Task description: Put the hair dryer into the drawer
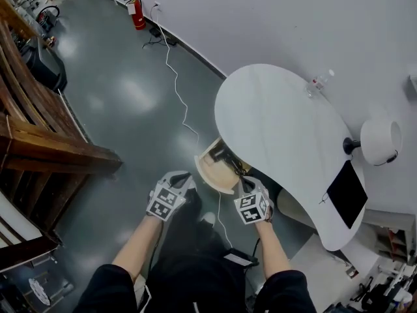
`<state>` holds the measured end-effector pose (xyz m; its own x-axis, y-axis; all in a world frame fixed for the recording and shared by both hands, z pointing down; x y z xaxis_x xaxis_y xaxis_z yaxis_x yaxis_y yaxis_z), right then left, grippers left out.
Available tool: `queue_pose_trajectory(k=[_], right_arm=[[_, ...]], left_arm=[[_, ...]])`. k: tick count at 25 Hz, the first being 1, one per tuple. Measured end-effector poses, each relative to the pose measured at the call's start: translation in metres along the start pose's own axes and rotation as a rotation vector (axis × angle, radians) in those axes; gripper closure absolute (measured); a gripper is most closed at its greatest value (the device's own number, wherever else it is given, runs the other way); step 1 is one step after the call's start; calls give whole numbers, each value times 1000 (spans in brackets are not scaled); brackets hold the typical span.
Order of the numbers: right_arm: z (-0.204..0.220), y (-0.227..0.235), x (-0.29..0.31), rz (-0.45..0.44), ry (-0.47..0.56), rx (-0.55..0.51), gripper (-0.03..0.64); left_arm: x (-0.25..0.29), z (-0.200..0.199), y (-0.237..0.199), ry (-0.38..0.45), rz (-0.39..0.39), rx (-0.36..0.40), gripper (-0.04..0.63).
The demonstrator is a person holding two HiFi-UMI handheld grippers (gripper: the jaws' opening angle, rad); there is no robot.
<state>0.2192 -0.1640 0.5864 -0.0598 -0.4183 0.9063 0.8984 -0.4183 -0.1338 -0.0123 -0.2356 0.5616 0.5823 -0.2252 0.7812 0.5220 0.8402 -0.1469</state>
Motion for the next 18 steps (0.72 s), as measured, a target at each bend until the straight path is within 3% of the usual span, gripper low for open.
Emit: queue_pose_trajectory(k=[9, 18], right_arm=[[21, 9, -81, 94, 138, 133, 612], [30, -5, -132, 133, 228, 130, 612]], left_arm=[[-41, -1, 49, 68, -49, 57, 580], [-67, 5, 88, 99, -48, 83, 580]])
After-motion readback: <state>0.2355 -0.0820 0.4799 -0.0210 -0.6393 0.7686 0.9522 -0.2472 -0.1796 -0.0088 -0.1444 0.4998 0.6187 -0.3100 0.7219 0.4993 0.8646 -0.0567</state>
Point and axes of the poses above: the fingertips, and each gripper's own axes: x forward along the fingers, y to its right, z out of its underside, the point moved 7 cm from there along -x, backward along the fingers, and after that the axes turned 11 degrees about -y, right-handed, at the moved point
